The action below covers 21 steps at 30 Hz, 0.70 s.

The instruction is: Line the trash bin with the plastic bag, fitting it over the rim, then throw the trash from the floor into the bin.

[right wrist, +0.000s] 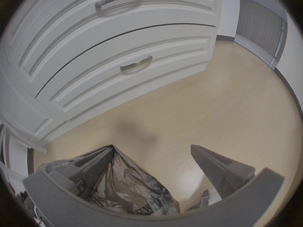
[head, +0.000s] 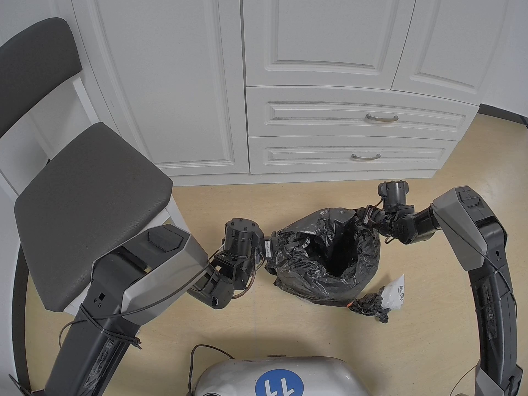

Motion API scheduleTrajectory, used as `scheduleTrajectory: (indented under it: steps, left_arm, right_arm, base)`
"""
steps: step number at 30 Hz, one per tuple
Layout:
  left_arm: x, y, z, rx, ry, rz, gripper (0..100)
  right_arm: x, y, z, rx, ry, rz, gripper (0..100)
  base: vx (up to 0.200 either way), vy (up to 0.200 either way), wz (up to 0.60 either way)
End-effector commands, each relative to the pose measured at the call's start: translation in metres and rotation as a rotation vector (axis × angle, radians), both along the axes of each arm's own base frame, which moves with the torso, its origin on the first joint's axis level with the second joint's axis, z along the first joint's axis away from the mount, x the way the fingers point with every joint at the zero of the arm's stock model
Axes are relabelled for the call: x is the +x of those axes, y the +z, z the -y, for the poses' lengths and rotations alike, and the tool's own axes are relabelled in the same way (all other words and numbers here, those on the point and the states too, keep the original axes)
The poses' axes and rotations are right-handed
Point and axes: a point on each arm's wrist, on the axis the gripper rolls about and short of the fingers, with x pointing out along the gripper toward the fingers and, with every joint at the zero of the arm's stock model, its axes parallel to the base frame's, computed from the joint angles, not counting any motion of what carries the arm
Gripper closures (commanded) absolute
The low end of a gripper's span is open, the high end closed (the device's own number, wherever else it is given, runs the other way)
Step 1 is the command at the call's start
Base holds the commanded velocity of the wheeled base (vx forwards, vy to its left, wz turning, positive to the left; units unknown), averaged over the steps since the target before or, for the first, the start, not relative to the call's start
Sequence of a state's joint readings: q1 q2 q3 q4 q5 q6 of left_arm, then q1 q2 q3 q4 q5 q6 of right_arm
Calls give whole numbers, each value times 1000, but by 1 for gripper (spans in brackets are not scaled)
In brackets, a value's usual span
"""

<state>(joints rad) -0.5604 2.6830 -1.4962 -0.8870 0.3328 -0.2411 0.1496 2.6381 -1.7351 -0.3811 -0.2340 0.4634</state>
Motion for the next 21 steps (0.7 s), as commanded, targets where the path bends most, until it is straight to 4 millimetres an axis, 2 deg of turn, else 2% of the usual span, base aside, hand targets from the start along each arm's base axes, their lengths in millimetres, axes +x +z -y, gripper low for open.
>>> scheduleTrajectory:
  steps: [1, 4, 5, 8, 12, 15, 21]
  left_arm:
    - [0, 12, -2, -13, 4, 19, 0]
    - [-4, 24, -5, -20, 4, 30, 0]
    - [-4, 24, -5, -20, 4, 30, 0]
    - [-10, 37, -6, -29, -1, 46, 0]
    - [-15, 42, -5, -28, -10, 46, 0]
    - [-16, 42, -5, -27, -15, 52, 0]
    - [-20, 40, -3, -23, -21, 48, 0]
  right_arm:
    - [0, 16, 2, 26, -13, 31, 0]
    - [-5, 37, 3, 33, -14, 60, 0]
    - [-5, 37, 3, 33, -14, 60, 0]
    - [-18, 66, 3, 32, -7, 78, 0]
    - [-35, 87, 2, 24, 15, 65, 0]
    - [-42, 87, 3, 6, 49, 44, 0]
    - [-44, 70, 18, -66, 60, -21, 0]
  base:
    - [0, 0, 0]
    - [0, 0, 0]
    - [0, 0, 0]
    - [0, 0, 0]
    - [0, 0, 0]
    - [0, 0, 0]
    - [0, 0, 0]
